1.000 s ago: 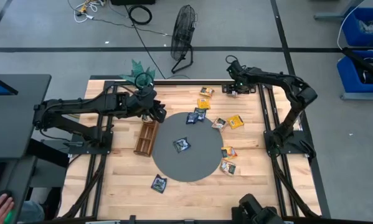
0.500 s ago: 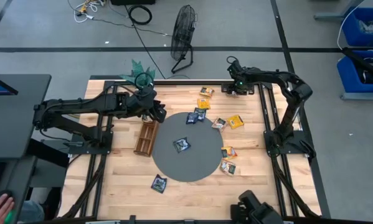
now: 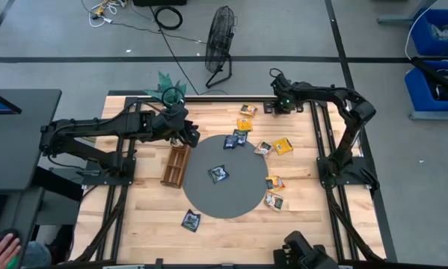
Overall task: Pick & Place Tea
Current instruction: Put the brown tea bag into the top section of the wooden organizer
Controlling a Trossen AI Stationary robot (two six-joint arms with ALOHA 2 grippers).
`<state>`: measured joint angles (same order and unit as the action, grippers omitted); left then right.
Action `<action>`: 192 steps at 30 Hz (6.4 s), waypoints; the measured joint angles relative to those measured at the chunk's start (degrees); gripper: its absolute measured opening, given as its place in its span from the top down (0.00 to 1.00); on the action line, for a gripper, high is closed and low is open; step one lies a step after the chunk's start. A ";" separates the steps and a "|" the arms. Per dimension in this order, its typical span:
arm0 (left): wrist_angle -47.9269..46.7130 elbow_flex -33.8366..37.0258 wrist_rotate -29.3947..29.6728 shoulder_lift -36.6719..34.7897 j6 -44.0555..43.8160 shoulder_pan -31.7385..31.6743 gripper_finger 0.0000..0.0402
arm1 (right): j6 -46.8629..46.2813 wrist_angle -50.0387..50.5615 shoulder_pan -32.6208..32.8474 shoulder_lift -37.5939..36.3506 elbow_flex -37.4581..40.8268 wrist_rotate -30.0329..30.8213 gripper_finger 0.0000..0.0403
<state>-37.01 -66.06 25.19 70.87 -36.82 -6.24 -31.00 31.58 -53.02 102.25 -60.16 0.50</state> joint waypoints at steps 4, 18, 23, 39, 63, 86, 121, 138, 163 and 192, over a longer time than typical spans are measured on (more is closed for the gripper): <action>-0.01 0.00 -0.05 0.00 -0.47 0.00 0.66 | 2.55 -0.21 1.31 -3.50 0.00 -0.78 0.98; 12.33 0.02 -17.39 0.00 -5.80 -6.06 0.66 | 25.35 -2.81 14.84 -26.10 -0.07 -5.08 0.99; 16.88 0.02 -22.58 0.30 -7.71 -9.55 0.66 | 30.98 -7.43 22.18 -31.01 -0.10 -7.80 0.99; 26.13 0.02 -37.51 5.74 -17.84 -12.72 0.66 | 40.52 -16.98 40.58 -26.07 -0.20 -8.25 0.99; 29.14 0.02 -47.89 14.75 -24.08 -9.89 0.66 | 40.42 -18.61 43.92 -22.00 -0.20 -9.15 0.99; 30.28 0.02 -47.30 14.73 -22.49 -9.27 0.69 | 40.72 -18.56 44.48 -22.00 -0.20 -10.02 0.99; 4.39 -0.04 -27.12 4.75 -10.10 -8.55 0.99 | 28.75 -5.91 44.53 -32.30 -0.11 -5.96 0.41; -15.65 3.26 -8.71 4.30 -10.85 -5.96 1.00 | 26.91 -6.15 44.50 -31.97 -0.11 -5.47 0.42; 5.39 25.53 -4.71 2.16 -21.46 -6.49 1.00 | 25.65 -6.59 44.50 -31.97 -0.13 -5.47 0.42; 6.57 25.50 -2.75 2.23 -23.87 -6.51 0.68 | 25.28 -6.68 44.50 -31.97 -0.13 -5.47 0.42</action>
<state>-30.44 -40.56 22.44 73.10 -60.68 -12.75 -5.72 24.91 -8.51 70.28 -60.29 -4.97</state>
